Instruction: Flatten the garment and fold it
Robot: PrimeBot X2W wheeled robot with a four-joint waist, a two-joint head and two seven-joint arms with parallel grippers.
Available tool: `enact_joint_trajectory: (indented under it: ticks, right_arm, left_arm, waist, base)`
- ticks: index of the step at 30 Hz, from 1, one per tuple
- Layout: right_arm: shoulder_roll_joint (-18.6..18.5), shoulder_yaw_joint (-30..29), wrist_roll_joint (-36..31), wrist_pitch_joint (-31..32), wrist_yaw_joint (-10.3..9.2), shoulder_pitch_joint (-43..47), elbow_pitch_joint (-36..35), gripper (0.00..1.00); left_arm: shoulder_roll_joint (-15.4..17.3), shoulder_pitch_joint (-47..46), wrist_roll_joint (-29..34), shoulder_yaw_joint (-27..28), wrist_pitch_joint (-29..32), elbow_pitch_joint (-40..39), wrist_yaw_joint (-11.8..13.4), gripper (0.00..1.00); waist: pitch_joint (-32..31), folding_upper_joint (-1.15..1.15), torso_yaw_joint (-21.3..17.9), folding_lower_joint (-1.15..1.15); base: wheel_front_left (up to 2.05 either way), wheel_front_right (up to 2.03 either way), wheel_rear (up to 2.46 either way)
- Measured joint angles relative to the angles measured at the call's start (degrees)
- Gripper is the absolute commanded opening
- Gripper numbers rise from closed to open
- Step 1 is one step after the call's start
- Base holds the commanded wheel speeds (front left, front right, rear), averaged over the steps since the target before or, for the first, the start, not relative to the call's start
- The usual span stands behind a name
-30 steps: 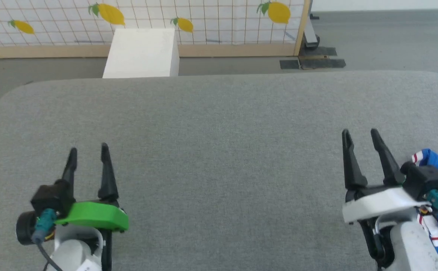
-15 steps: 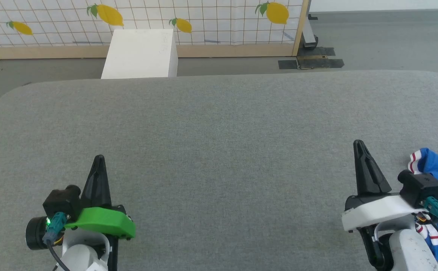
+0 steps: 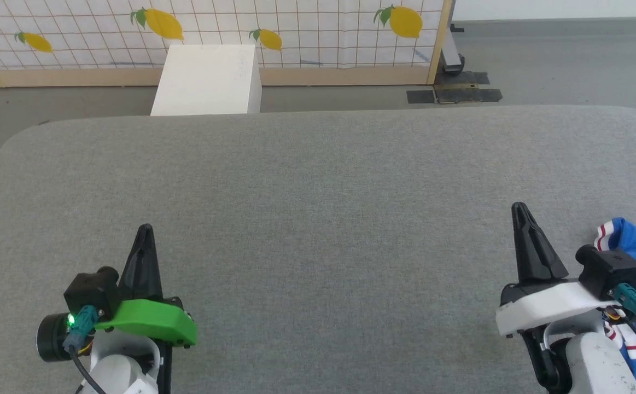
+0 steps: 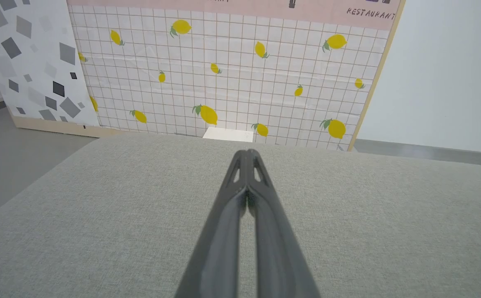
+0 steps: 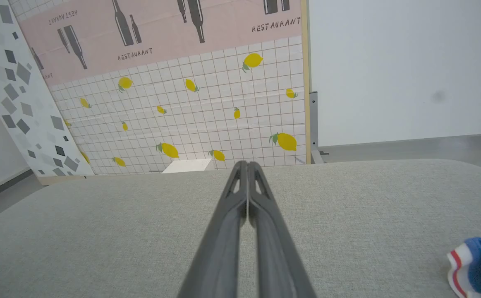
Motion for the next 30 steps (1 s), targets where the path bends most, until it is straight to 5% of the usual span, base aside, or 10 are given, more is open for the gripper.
enact_joint_trajectory:
  ticks: [30]
  right_arm:
    - [0.00,0.09,-2.99,3.49,0.00,1.90,-3.16,0.00]
  left_arm:
    - [-1.65,1.43,3.87,0.68,3.47,-2.46,-0.98,0.00]
  waist:
    - [-0.68,0.00,0.77,0.00]
  base:
    - [0.00,0.00,0.00]
